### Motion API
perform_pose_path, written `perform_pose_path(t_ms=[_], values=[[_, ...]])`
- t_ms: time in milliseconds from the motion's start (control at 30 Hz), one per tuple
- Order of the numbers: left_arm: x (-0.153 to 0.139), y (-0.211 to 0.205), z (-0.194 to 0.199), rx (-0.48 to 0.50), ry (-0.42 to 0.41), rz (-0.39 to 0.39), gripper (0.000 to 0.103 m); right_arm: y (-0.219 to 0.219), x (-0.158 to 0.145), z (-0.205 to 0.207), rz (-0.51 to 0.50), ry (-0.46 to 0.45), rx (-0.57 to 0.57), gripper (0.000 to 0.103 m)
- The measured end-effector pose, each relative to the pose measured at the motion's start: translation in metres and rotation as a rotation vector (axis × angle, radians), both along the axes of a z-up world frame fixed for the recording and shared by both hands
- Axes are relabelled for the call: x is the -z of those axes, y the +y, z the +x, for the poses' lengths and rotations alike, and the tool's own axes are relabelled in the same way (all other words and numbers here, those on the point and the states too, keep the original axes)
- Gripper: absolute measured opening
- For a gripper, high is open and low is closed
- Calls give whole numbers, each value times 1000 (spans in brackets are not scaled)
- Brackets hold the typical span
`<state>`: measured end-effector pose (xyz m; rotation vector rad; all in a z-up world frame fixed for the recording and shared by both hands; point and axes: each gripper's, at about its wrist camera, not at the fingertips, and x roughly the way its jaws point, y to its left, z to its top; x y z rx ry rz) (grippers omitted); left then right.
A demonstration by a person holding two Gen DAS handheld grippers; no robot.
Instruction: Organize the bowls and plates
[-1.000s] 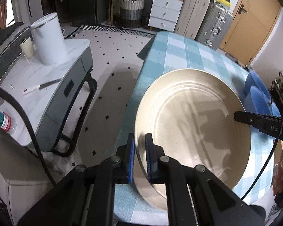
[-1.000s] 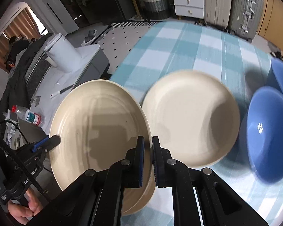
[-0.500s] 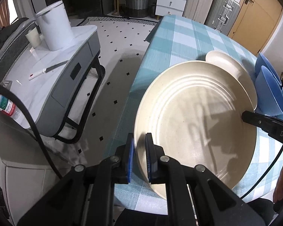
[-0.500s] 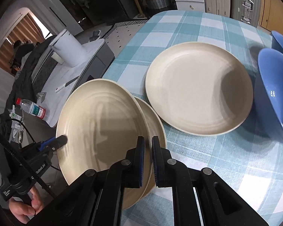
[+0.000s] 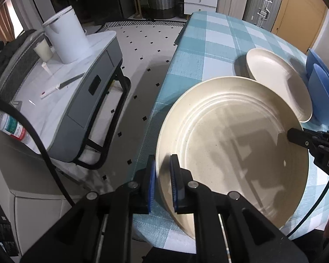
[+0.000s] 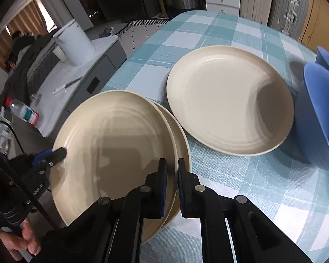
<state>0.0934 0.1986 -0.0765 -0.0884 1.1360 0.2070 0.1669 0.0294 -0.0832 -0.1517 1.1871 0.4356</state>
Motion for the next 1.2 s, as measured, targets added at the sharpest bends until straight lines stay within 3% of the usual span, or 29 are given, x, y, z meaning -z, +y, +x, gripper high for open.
perform_pose_path(t_ms=[400,800,967,1200], values=[[3,-5,4,12,-4,38,10,10,5,-8,-97,-56,-35,12],[5,-9,7,8,10,83,17,24,-1,-20,-183,-113,-46,13],[7,-11,4,31,9,57,17,24,3,-24,-235,-145,-50,15],[10,-12,4,31,15,55,18,21,0,-31,-225,-181,-56,15]])
